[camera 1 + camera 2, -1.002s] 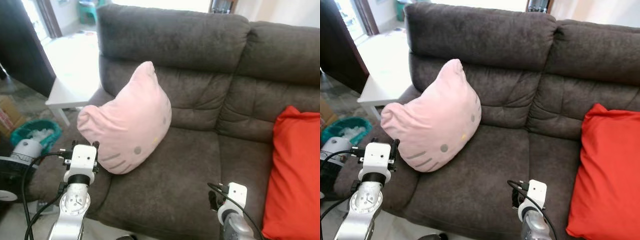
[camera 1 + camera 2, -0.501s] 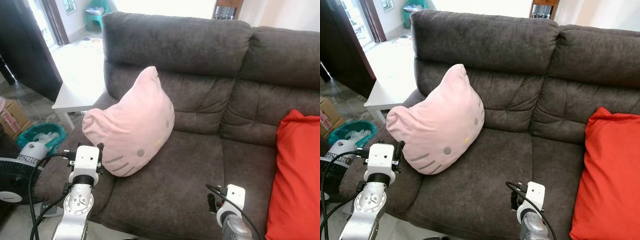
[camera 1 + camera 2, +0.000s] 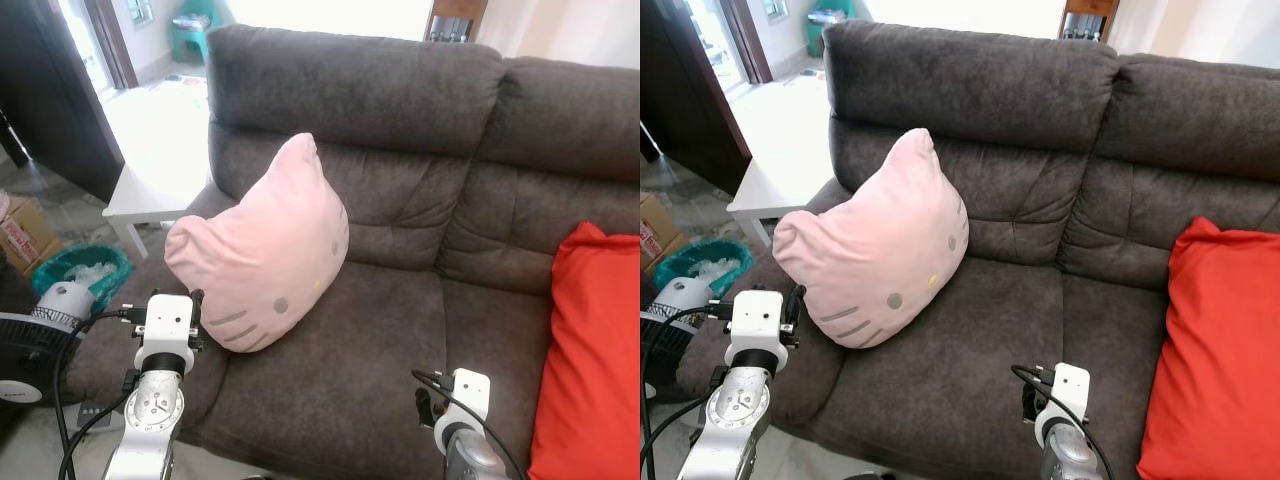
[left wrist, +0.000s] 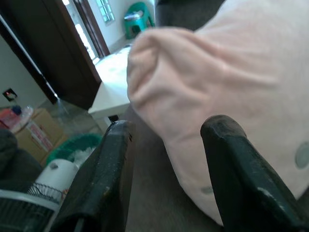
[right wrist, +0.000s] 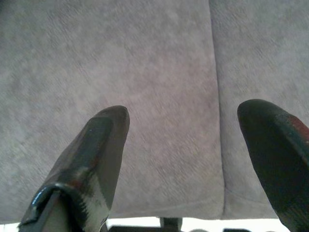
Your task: Move the pillow to the sofa from floor
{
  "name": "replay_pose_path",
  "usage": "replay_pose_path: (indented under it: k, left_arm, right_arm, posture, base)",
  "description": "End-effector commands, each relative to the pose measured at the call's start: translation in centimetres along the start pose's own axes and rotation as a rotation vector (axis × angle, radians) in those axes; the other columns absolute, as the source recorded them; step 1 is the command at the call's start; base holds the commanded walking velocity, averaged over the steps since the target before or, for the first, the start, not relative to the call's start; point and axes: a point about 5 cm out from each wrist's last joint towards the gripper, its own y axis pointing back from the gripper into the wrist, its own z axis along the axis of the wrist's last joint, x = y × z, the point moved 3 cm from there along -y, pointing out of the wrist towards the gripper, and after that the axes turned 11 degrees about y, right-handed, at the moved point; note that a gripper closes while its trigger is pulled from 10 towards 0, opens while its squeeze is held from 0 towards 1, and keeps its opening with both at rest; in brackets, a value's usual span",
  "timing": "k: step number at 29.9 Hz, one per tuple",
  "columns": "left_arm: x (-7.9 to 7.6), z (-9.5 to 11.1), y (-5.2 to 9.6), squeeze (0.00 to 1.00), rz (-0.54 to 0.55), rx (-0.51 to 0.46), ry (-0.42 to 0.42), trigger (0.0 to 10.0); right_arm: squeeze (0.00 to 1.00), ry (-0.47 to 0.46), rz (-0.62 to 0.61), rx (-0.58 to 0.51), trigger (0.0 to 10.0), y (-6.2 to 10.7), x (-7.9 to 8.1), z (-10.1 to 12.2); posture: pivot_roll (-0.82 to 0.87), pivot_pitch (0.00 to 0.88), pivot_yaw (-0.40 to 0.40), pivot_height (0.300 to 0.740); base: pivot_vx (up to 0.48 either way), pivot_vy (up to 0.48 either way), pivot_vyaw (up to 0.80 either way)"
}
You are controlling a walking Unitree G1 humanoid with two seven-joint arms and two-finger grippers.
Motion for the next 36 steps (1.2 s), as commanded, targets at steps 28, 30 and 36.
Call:
replay_pose_path:
  k: [28, 30, 36]
  left_arm:
    - [0.1, -1.1, -0.1, 0.00, 0.002, 0.038, 0.005, 10.0]
    - [0.1, -1.3, -0.1, 0.00, 0.002, 0.046, 0.004, 10.0]
    - [0.6, -6.7, 0.3, 0.00, -0.007, 0.284, 0.038, 10.0]
  right_arm:
    - [0.00, 0.013, 0.013, 0.022, 10.0, -0.1, 0.1, -0.1]
    - [0.00, 0.014, 0.013, 0.022, 10.0, -0.1, 0.1, -0.1]
    - [0.00, 0.022, 0.020, 0.023, 10.0, -0.1, 0.1, 0.0]
  posture:
    - [0.22, 0.053, -0.049, 0.740]
    - [0.22, 0.054, -0.050, 0.740]
    - [0.22, 0.055, -0.055, 0.740]
  base:
    - [-0.290, 0.000, 0.00]
    - [-0.289, 0.000, 0.00]
    - [0.000, 0.000, 0.00]
